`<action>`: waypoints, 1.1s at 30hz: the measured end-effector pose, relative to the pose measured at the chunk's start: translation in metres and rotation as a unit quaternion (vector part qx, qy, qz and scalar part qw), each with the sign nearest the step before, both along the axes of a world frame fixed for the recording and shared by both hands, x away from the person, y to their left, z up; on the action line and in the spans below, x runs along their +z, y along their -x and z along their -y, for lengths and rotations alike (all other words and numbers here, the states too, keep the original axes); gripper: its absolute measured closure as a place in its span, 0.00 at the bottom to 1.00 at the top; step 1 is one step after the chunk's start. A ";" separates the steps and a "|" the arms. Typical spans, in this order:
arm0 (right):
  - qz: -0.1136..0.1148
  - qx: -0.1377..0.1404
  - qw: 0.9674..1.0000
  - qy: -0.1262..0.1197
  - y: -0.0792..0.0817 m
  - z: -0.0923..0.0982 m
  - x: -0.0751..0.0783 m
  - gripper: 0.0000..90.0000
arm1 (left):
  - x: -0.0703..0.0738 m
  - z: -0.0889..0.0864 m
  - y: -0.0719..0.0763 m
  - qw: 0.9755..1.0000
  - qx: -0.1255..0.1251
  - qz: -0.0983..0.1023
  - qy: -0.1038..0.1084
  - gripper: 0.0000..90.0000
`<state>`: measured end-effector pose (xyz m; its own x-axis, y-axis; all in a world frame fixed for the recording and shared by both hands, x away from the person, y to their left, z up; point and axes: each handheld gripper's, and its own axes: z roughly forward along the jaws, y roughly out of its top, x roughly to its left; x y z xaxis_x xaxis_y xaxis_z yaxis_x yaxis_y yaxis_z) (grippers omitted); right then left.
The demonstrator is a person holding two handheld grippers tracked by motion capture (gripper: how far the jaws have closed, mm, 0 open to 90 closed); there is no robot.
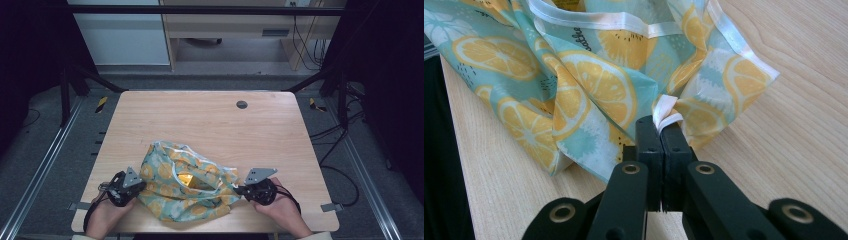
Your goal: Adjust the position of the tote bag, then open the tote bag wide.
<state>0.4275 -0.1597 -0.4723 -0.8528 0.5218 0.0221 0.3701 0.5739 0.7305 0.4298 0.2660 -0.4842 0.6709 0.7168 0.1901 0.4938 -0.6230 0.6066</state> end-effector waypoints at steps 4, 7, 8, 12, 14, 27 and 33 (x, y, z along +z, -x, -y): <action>0.001 -0.002 1.000 0.003 -0.001 0.001 0.000 1.00 | -0.002 0.002 -0.005 1.000 0.005 0.004 0.001 1.00; -0.001 -0.006 1.000 0.000 -0.001 0.001 -0.001 1.00 | -0.002 0.002 -0.010 1.000 0.006 0.007 -0.003 1.00; -0.002 -0.009 1.000 0.002 -0.002 0.002 -0.001 1.00 | -0.002 0.002 -0.012 1.000 0.009 0.007 0.004 1.00; -0.002 -0.015 1.000 -0.002 -0.003 0.004 -0.001 0.99 | -0.003 0.002 -0.017 1.000 0.015 0.007 0.013 1.00; -0.002 -0.016 1.000 -0.003 -0.003 0.004 -0.001 0.99 | -0.001 0.003 -0.019 1.000 0.017 0.008 0.016 1.00; 0.017 -0.072 0.997 -0.026 0.008 0.015 0.006 0.48 | 0.015 -0.004 -0.004 0.997 0.033 0.040 0.057 0.61; 0.023 -0.081 0.996 -0.029 0.013 0.016 0.007 0.32 | 0.024 -0.009 0.007 0.995 0.031 0.055 0.079 0.55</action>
